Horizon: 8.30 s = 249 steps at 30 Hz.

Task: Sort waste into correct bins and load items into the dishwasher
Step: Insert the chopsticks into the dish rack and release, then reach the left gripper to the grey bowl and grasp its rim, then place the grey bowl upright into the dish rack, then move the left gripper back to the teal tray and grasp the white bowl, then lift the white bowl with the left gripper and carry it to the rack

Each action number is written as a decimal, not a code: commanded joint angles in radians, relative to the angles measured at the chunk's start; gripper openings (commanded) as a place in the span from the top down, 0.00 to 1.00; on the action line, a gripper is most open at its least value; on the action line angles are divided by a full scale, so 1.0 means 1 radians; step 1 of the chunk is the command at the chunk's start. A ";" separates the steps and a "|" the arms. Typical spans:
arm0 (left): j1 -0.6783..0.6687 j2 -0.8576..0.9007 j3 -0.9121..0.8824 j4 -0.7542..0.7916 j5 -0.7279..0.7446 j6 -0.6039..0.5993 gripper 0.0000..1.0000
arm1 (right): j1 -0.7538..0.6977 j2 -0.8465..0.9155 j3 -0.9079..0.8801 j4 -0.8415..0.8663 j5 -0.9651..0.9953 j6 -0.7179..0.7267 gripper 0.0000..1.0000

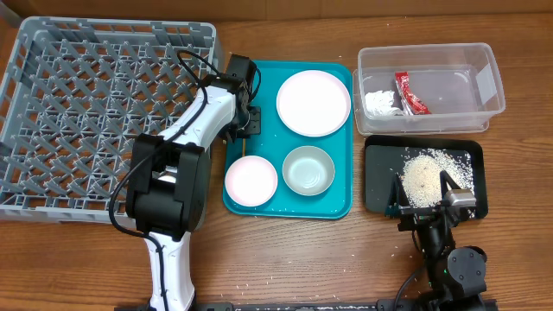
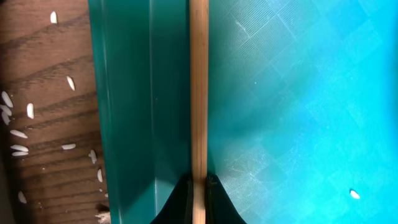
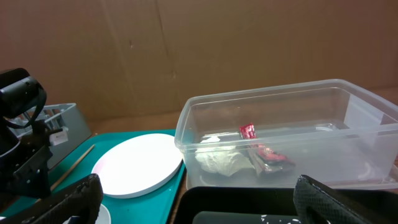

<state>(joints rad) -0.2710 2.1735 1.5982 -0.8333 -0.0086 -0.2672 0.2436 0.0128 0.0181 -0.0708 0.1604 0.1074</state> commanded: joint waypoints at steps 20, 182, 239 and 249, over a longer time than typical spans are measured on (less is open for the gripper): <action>0.193 -0.266 0.166 -0.336 -0.147 0.272 0.96 | 0.002 -0.010 -0.010 0.006 -0.004 -0.003 0.00; -0.183 -0.255 0.507 -0.760 -0.039 -0.206 0.20 | 0.002 -0.010 -0.010 0.005 -0.004 -0.004 0.00; -0.085 -0.574 0.019 -0.591 -0.732 -0.339 0.96 | 0.002 -0.010 -0.010 0.005 -0.004 -0.004 0.00; -0.004 -0.562 -0.037 -0.551 -1.223 -0.400 0.96 | 0.002 -0.010 -0.010 0.006 -0.004 -0.004 0.00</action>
<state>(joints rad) -0.3168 1.5791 1.5864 -1.4471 -1.0111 -0.6270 0.2436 0.0128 0.0181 -0.0711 0.1600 0.1074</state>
